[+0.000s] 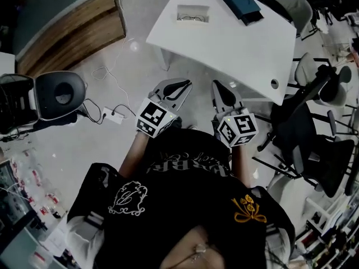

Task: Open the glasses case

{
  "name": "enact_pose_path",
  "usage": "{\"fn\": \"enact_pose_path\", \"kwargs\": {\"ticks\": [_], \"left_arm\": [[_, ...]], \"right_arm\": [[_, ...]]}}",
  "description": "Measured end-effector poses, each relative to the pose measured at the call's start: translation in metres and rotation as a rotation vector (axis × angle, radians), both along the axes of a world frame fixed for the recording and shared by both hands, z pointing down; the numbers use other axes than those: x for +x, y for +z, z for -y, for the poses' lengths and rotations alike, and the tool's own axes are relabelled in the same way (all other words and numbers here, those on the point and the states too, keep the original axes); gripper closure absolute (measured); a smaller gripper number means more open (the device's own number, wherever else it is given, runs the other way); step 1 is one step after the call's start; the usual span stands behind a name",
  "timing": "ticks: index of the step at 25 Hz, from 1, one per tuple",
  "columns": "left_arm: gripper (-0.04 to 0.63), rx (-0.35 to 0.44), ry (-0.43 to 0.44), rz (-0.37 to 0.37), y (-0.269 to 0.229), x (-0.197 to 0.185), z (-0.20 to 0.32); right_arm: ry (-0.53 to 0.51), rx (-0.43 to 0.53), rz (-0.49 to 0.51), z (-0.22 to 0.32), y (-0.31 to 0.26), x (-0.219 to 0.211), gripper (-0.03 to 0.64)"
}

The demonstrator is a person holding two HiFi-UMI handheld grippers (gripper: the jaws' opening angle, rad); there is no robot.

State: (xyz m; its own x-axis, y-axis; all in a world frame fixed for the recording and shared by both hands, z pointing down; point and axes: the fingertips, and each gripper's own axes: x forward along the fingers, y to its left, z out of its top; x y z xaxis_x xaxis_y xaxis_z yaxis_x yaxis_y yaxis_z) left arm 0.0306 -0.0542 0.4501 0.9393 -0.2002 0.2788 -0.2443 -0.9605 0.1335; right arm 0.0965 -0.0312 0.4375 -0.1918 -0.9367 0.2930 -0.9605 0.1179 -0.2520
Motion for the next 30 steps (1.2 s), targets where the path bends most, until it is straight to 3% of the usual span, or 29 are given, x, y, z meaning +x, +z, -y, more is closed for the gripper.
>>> {"fn": "enact_pose_path", "kwargs": {"ticks": [6, 17, 24, 30], "left_arm": [[0.568, 0.009, -0.005, -0.003, -0.011, 0.023, -0.047], [0.568, 0.043, -0.03, 0.008, -0.019, 0.032, -0.138], [0.568, 0.041, -0.022, 0.011, -0.013, 0.036, -0.172], [0.568, 0.06, 0.004, -0.004, -0.024, 0.029, -0.193]], "right_arm": [[0.011, 0.028, 0.06, -0.055, -0.005, 0.025, 0.601], [-0.001, 0.067, 0.069, -0.15, -0.008, 0.027, 0.603], [0.012, 0.058, 0.075, -0.176, -0.004, 0.032, 0.603], [-0.014, 0.063, 0.017, -0.191, -0.013, 0.02, 0.603]]}}
